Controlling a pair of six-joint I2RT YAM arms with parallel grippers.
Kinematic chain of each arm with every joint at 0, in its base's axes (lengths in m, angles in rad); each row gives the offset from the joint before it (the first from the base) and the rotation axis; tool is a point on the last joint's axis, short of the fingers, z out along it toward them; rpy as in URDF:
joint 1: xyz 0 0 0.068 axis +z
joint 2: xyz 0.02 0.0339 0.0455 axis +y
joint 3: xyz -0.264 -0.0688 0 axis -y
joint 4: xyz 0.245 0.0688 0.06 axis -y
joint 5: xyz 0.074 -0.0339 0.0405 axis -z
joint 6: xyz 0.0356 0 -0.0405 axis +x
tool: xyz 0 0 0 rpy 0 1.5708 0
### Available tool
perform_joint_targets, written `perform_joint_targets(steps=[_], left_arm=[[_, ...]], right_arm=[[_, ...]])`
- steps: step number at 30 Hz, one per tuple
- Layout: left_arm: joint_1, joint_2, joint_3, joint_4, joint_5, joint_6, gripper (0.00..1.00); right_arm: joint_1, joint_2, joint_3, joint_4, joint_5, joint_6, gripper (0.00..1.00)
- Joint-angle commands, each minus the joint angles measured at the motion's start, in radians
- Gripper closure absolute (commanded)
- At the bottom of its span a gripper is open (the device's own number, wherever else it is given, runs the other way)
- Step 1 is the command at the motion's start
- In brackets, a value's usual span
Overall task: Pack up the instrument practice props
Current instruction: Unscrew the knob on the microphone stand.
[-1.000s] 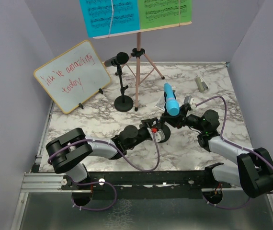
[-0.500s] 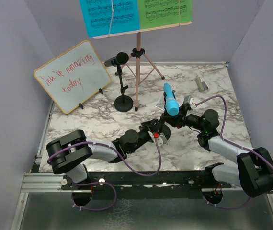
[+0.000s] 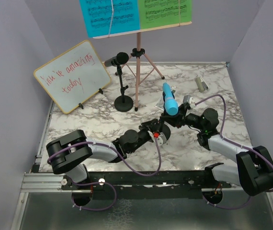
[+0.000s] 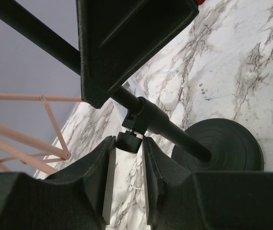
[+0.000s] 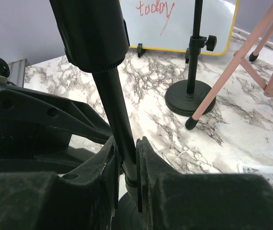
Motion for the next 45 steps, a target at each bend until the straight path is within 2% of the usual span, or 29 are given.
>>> perform_joint_targets(steps=[1, 4, 7, 8, 13, 19, 26, 32, 37, 40, 41, 42, 44, 45], left_arm=[[-0.010, 0.014, 0.015, 0.006, 0.029, -0.025, 0.72], [-0.010, 0.009, 0.027, -0.021, 0.031, -0.036, 0.82], [-0.010, -0.008, 0.044, -0.081, 0.027, -0.061, 0.99], [-0.010, -0.017, 0.051, -0.103, 0.037, -0.074, 1.00], [-0.005, -0.047, 0.086, -0.231, 0.061, -0.137, 1.00], [0.059, -0.098, 0.112, -0.376, 0.165, -0.303, 1.00], [0.167, -0.146, 0.120, -0.436, 0.386, -0.570, 1.00], [0.221, -0.131, 0.155, -0.455, 0.504, -0.773, 1.00], [0.244, -0.111, 0.193, -0.482, 0.560, -0.849, 1.00], [0.245, -0.134, 0.178, -0.482, 0.549, -0.806, 1.00], [0.245, -0.148, 0.170, -0.482, 0.538, -0.781, 0.94], [0.245, -0.164, 0.158, -0.482, 0.536, -0.752, 0.83], [0.244, -0.195, 0.130, -0.480, 0.526, -0.688, 0.52], [0.245, -0.208, 0.119, -0.480, 0.521, -0.651, 0.45]], right_arm=[[0.013, 0.027, 0.015, -0.064, -0.065, 0.023, 1.00], [0.013, 0.031, 0.018, -0.070, -0.068, 0.018, 0.99], [0.014, 0.035, 0.018, -0.077, -0.065, 0.012, 1.00], [0.013, 0.036, 0.019, -0.077, -0.067, 0.012, 1.00], [0.013, 0.036, 0.018, -0.076, -0.071, 0.009, 1.00], [0.013, 0.033, 0.015, -0.083, -0.066, -0.009, 1.00], [0.021, 0.036, 0.016, -0.088, -0.072, -0.022, 1.00], [0.022, 0.026, 0.016, -0.094, -0.078, -0.026, 1.00], [0.025, 0.025, 0.019, -0.100, -0.078, -0.032, 1.00], [0.026, 0.021, 0.019, -0.101, -0.083, -0.033, 1.00], [0.027, 0.019, 0.019, -0.102, -0.083, -0.033, 1.00], [0.028, 0.016, 0.019, -0.104, -0.083, -0.033, 1.00], [0.030, 0.013, 0.019, -0.108, -0.083, -0.037, 1.00], [0.029, 0.013, 0.019, -0.108, -0.082, -0.038, 1.00]])
